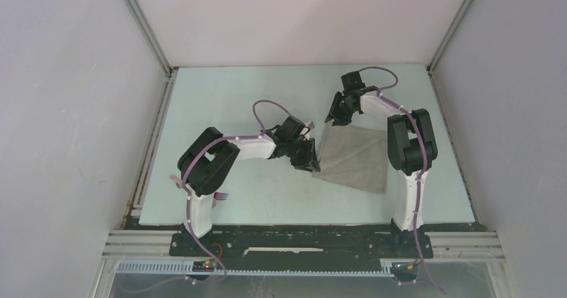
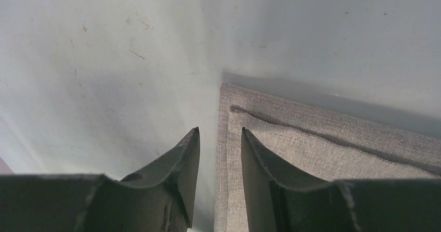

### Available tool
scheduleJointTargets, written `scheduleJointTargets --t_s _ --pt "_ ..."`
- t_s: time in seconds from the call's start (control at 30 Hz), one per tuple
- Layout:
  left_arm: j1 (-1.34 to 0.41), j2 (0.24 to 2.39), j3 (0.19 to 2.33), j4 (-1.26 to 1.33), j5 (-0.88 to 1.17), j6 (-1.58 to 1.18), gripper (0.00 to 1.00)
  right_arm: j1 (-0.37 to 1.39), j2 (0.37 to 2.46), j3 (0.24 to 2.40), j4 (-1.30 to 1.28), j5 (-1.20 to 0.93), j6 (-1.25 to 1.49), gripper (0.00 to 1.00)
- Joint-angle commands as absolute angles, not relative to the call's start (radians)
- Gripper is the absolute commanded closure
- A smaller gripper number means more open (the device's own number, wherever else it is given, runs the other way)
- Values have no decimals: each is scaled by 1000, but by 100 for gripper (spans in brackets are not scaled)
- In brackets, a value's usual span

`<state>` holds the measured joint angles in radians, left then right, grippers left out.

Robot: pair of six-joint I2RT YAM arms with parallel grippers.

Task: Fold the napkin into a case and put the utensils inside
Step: Smooth out the upper triangle-folded napkin at the center of the board.

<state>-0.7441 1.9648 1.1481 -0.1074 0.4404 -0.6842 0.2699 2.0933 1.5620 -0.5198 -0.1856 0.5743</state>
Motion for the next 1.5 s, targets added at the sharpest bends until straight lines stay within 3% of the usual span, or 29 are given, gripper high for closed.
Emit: scheduleJointTargets --t_s 0.0,0.6,0.87,1.13,1.27,1.47 --pt "-751 1989 1146 -113 422 -680 64 271 2123 1570 -456 -203 596 58" --pt "-747 1984 1134 -116 422 -673 69 260 2228 1624 -384 -239 640 59" --pt "-745 1905 1155 -182 408 -641 50 259 2208 1647 -400 -297 610 57" --pt "-743 1807 1189 -287 363 -615 46 242 2055 1673 -502 -317 533 47" --pt "-744 1769 1195 -277 370 -636 53 203 1961 1607 -527 -355 502 41" --pt "-747 1861 1243 -121 529 -732 78 62 1903 1393 -387 -613 473 30"
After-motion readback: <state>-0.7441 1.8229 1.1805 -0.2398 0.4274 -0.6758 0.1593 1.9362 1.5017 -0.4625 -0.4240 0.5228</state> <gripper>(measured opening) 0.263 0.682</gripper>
